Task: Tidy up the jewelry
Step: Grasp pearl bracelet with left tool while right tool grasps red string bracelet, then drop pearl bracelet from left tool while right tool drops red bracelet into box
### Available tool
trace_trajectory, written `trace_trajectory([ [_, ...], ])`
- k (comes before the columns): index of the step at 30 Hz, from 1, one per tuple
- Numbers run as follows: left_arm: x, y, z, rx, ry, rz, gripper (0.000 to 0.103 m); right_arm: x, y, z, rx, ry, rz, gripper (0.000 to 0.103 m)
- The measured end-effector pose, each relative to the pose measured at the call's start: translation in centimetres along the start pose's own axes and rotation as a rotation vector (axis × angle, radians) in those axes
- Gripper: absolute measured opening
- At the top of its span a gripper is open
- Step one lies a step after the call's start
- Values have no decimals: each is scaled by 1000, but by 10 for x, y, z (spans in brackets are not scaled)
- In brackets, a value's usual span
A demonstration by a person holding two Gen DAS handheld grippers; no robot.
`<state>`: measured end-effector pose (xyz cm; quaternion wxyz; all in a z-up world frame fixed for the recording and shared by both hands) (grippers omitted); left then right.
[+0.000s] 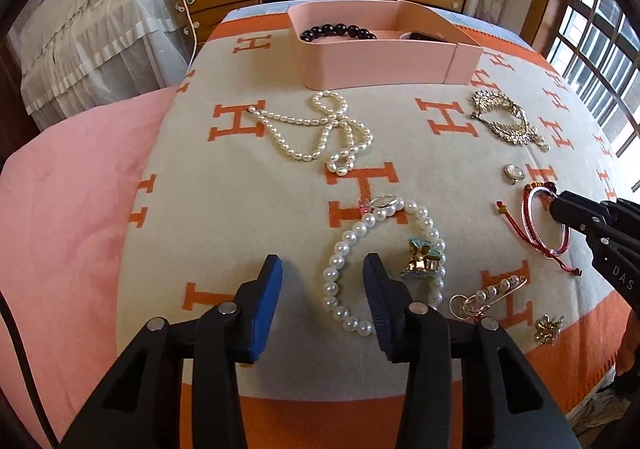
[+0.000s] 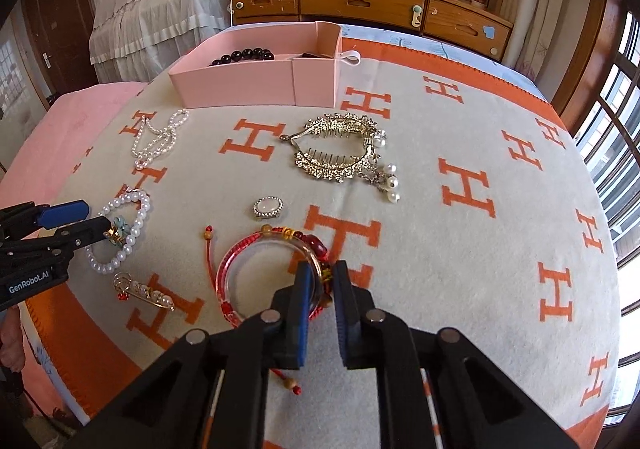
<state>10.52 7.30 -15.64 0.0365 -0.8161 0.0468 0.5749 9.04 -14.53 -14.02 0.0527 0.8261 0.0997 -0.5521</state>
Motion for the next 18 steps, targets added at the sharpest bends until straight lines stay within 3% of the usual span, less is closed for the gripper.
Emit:
trace_trajectory([
  [5,0,11,-9,65,-56,12,6,0,2,-1,8,-13,-22,11],
  [8,-1,14,-7,69,-48,-7,5,0,3,-1,16,-24,-38,11],
  [13,-7,9,-5,21,-24,58,5,-4,6,0,38,-40,-72,10],
  [18,-36,4,-1,-16,80,107,5,-20,5,-3,39,-7,-82,10],
])
Point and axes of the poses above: each gripper's, at about its wrist camera, not at the fingertips, and x roughly the way its jaws point, y to its right, z to its underside, the point moved 1 cm from there along x, roughly the way its jaws point, and after that the axes turned 8 degrees about -y, right-handed, at the moved point
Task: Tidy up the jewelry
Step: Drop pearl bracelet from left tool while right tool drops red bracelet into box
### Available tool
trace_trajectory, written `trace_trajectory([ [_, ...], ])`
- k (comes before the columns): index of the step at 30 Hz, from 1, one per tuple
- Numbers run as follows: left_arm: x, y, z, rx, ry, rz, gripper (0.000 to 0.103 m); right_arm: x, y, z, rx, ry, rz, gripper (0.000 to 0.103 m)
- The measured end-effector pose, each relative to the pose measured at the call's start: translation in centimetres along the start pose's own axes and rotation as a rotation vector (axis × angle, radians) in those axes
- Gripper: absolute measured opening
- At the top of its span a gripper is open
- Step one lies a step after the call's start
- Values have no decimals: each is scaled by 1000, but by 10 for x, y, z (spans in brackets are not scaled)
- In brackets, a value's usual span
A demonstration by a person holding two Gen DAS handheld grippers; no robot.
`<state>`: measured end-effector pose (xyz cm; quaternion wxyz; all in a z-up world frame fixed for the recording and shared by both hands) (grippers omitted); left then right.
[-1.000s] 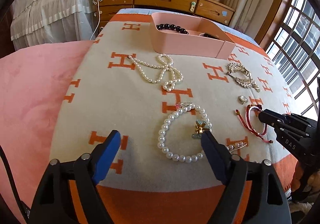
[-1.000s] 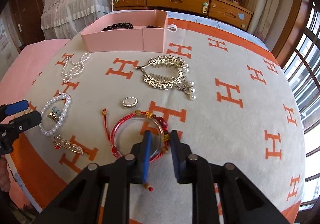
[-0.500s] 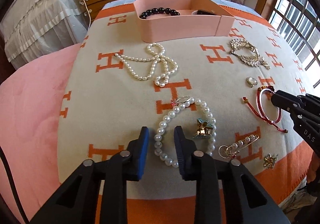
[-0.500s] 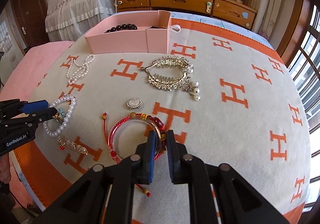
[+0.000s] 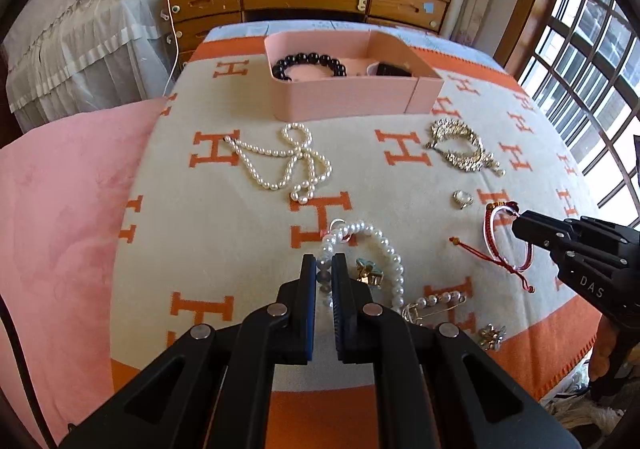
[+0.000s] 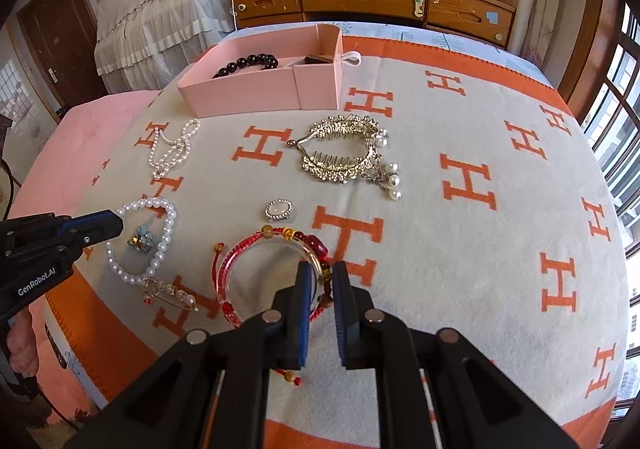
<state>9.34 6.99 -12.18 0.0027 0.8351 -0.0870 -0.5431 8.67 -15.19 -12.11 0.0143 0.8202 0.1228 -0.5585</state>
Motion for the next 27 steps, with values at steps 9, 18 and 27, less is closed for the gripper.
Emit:
trace_trajectory([
  [9,-58,16,-17,12,149,36,5,-49,-11,-15,-36,121,-9,10],
  [18,-121,25,-57,-9,343,44,5,-105,-21,-50,-72,267,-12,10],
  [27,-145,22,-108,-49,422,14,5,-125,-30,-98,-86,347,-20,10],
])
Point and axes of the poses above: each gripper's, at about its wrist camera, not at the fingertips, and x roughly the way its jaws point, y to its right, z to its underside, the point moved 1 cm from there along x, roughly the way its jaws point, and after that the axes turned 8 degrees about -y, right-handed, at the moved point
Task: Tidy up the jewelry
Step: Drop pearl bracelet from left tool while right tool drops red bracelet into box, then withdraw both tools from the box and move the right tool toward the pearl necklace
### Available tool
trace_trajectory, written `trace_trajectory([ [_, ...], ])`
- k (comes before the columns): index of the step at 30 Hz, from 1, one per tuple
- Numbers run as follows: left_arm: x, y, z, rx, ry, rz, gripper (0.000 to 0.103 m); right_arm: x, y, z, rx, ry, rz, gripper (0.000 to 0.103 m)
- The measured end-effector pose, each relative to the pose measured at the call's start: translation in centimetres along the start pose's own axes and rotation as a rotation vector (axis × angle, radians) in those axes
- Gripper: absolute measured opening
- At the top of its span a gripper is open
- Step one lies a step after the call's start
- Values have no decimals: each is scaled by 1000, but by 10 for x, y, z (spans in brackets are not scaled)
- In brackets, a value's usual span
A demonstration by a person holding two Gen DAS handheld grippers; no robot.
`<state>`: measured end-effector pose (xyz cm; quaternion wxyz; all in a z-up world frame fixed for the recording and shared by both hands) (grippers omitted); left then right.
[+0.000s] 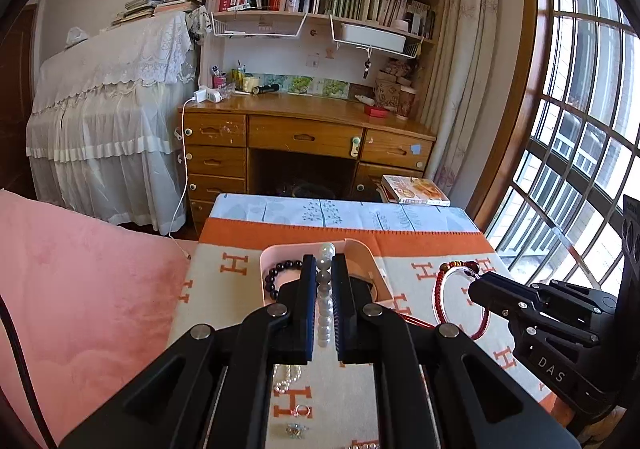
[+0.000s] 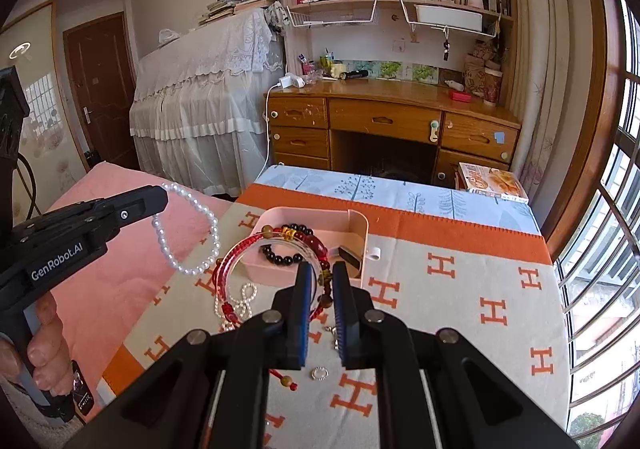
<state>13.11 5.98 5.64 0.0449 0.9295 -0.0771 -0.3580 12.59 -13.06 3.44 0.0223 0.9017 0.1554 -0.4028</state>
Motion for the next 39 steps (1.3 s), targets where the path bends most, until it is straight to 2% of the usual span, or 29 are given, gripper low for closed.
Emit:
trace_trajectory([
  [5,22,-2,-22,5,-3,-38,5,27,9,-28,49,-26,-20,10],
  [9,56,-4,-32,22,-55,-52,5,60,18,-43,92,-65,-31,10],
  [12,88,-9,-37,26,-106,-31,5,90,25,-48,124,-104,-41,10],
  [16,130,-20,-39,4,-179,30,5,127,33,-46,161,-152,-49,10],
  [21,179,-28,-33,-19,-264,14,5,170,40,-37,192,-220,-65,10],
  [28,216,-31,-15,-23,-314,-9,7,215,40,-22,187,-302,-67,11],
  [30,220,-34,-12,-31,-325,-14,18,221,40,-19,193,-321,-43,11],
  [32,218,-39,-11,-44,-320,-19,38,225,38,-18,185,-332,-32,11],
  [34,208,-44,-10,-52,-300,-28,51,223,38,-18,181,-318,-37,12],
  [39,171,-56,-8,-65,-221,-77,70,208,37,-23,178,-262,-39,12],
])
Point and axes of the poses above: each gripper's, at about its wrist camera, not at the fingertips, and x roughly the way its jaws point, y to its right, z to its underside, the point moved 1 cm from there along x, roughly the way its jaws point, and after that the axes turned 8 degrees about -y, right-handed, at the moved point
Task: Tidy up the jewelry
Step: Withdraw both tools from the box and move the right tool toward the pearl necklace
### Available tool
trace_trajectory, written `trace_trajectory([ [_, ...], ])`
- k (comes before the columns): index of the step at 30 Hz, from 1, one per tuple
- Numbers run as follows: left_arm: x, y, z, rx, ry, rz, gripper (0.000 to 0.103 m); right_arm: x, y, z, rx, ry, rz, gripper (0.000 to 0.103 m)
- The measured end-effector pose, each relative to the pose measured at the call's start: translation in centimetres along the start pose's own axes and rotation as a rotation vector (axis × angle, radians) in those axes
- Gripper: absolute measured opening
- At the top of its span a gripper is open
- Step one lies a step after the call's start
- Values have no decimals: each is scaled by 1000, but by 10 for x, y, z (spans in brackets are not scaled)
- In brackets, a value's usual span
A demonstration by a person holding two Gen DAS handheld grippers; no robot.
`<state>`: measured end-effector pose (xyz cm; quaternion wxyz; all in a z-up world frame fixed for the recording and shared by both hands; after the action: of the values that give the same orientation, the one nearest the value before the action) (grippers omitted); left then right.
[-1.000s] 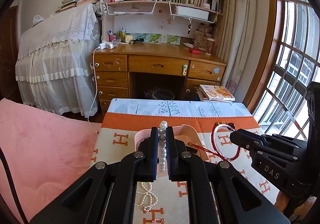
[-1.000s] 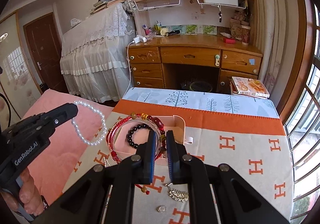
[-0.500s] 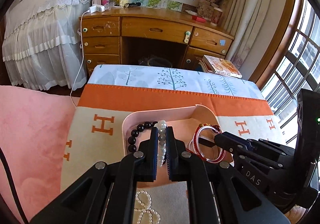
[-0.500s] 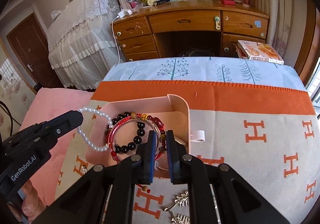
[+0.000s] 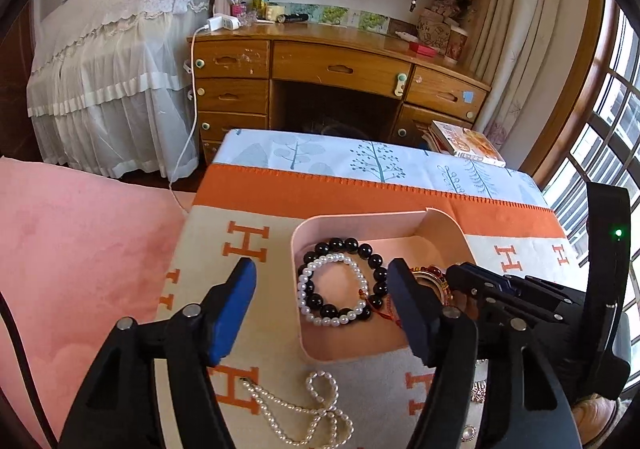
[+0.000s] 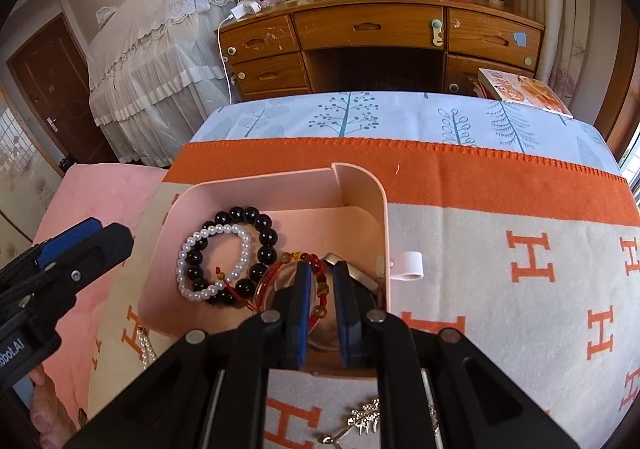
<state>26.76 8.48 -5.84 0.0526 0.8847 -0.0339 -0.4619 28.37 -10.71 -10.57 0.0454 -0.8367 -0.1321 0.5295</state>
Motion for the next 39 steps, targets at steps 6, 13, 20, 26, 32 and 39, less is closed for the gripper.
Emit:
trace_trajectory([
  [6,-47,-19,17,-31,71,-22,78,-28,-3,4,18,13,-48,12],
  [13,-100,-27,51,-50,135,-72,81,-73,-18,29,-37,20,-91,12],
  [20,-139,-26,73,-107,190,-64,87,-135,-50,28,-145,37,-76,12],
  [26,-165,-19,75,-73,210,-89,87,-190,-73,16,-182,71,-115,12],
  [32,-177,-14,79,-4,210,-150,97,-195,-92,21,-223,60,-107,39],
  [39,-166,-12,91,54,174,-171,102,-144,-102,36,-236,-82,-111,39],
])
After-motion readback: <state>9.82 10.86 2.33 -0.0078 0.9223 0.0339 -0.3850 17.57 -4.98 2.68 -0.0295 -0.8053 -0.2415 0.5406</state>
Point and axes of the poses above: each gripper's, at about its wrist camera, not at the fingertips, and x roughly the way its jaws point, y to its right, z to its underside, the point moved 1 cm from there along x, roughly the way its jaws point, and after that the axes turned 8 degrees about -y, right-handed, at the moved point
